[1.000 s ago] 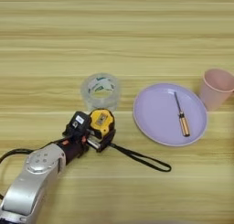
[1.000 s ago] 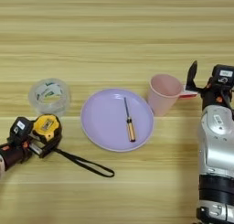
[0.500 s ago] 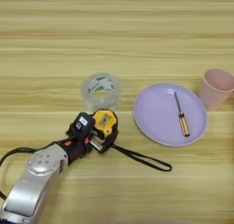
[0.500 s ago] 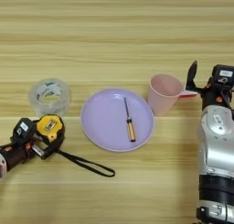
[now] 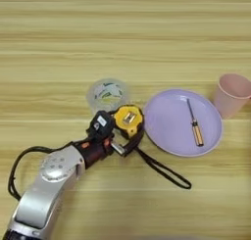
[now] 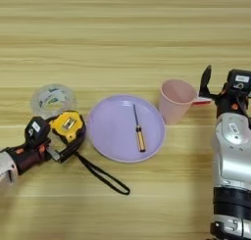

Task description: Move the objects on the table

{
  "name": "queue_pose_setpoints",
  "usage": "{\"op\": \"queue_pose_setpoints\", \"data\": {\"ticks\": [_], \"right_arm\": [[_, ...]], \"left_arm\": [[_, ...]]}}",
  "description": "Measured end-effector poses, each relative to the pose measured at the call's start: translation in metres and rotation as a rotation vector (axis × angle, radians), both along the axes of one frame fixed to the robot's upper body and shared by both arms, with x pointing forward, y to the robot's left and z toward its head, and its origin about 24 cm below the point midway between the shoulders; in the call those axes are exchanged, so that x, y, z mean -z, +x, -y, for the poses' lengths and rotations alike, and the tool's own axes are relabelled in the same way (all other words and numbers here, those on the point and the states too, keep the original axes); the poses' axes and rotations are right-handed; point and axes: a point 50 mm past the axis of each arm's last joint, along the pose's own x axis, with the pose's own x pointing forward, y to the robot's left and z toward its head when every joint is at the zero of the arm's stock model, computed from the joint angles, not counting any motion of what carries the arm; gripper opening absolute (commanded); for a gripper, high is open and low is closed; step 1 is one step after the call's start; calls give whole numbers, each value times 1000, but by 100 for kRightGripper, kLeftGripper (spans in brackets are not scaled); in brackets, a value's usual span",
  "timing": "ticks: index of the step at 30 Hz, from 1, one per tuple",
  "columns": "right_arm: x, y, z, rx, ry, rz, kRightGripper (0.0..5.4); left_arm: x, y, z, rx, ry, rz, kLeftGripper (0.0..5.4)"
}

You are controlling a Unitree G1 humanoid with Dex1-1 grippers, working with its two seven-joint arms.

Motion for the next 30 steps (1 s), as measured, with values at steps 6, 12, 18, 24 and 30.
{"op": "queue_pose_setpoints", "data": {"ticks": [6,12,18,24,30], "right_arm": [[0,0,0,-2,0,-1,540],[1,0,-1,-3,1,-4,540],[2,1,-2,-7,2,-6,540],[2,1,-3,-8,4,-6,540],[2,1,-5,-11,7,-5,540]], "left_arm": [[-8,-1,12,47,-24,5,449],[-9,11,20,48,-30,10,449],[-2,21,27,57,-6,-15,449],[1,31,35,80,11,-21,449],[8,34,43,117,41,-46,449]]}}
